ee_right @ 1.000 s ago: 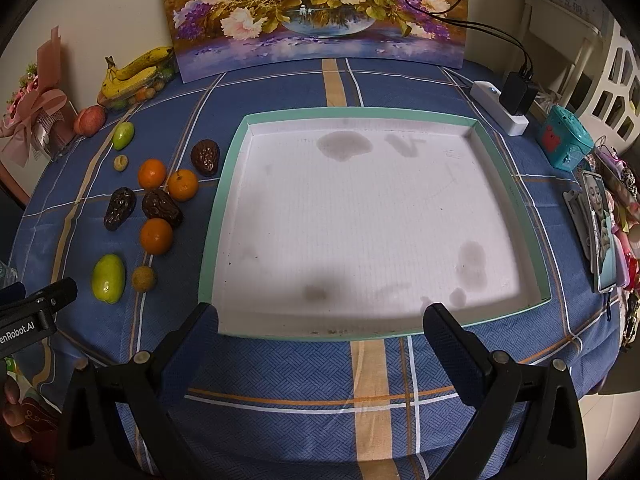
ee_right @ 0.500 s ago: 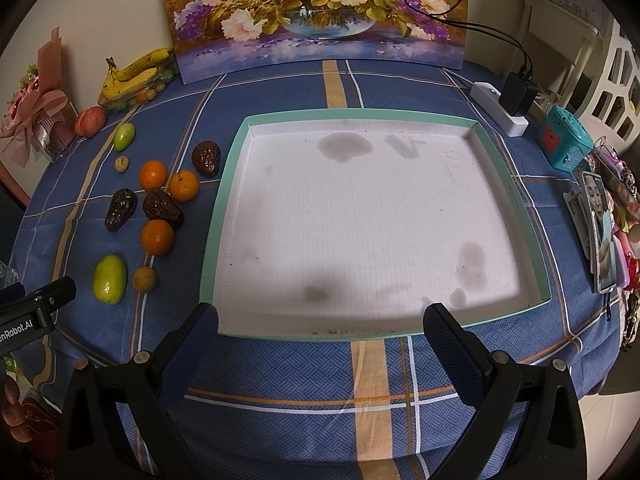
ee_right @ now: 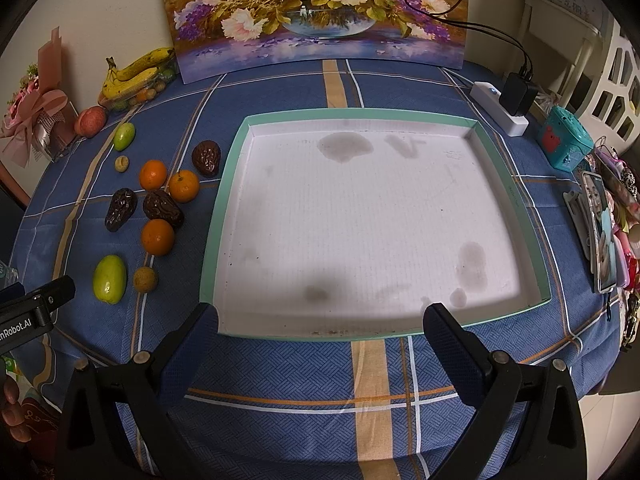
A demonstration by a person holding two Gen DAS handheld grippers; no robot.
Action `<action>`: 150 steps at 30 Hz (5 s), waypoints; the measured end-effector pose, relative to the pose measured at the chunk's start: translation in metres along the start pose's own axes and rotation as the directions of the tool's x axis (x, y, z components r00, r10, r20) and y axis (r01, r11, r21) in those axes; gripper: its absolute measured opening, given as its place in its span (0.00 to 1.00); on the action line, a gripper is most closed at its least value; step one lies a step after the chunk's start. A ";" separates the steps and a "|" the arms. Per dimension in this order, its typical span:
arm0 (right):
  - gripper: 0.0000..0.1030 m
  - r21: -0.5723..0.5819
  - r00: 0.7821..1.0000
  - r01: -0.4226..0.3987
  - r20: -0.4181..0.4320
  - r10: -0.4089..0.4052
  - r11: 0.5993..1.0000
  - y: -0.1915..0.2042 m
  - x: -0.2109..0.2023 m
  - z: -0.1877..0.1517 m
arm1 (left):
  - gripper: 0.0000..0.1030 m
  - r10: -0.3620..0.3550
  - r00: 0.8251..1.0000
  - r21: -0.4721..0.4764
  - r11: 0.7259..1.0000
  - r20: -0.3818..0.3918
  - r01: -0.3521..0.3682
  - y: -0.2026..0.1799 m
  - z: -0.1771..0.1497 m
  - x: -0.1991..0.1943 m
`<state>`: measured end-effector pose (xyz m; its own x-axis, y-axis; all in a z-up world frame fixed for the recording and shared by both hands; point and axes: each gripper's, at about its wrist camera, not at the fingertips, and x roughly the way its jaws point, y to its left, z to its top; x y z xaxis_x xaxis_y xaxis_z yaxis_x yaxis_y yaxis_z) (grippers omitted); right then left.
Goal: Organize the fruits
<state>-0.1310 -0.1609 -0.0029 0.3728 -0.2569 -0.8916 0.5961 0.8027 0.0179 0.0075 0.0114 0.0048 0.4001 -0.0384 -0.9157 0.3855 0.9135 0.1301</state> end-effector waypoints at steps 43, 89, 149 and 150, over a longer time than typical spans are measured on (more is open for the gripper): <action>0.99 0.028 0.994 -0.098 0.050 0.097 0.995 0.005 0.001 0.015 | 1.00 -0.082 0.994 -0.109 0.990 0.079 0.091 0.018 0.009 0.004; 0.65 -0.155 0.921 -0.376 0.046 0.387 0.914 0.091 0.016 0.060 | 0.40 -0.276 0.949 -0.157 0.955 -0.152 0.252 0.003 0.015 0.065; 0.18 -0.109 0.944 -0.327 -0.075 0.320 0.939 0.076 0.040 0.059 | 0.40 -0.279 0.960 -0.290 0.920 -0.016 0.263 0.013 0.034 0.033; 0.18 -0.120 0.946 -0.323 -0.082 0.315 0.939 0.082 0.044 0.059 | 0.40 -0.280 0.960 -0.294 0.919 -0.018 0.262 0.015 0.033 0.034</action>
<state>-0.0239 -0.1382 -0.0138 0.4817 0.0541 -0.8746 0.3539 0.9011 0.2507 0.0546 0.0102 -0.0122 0.2618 -0.2851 -0.9221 0.2149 0.9486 -0.2323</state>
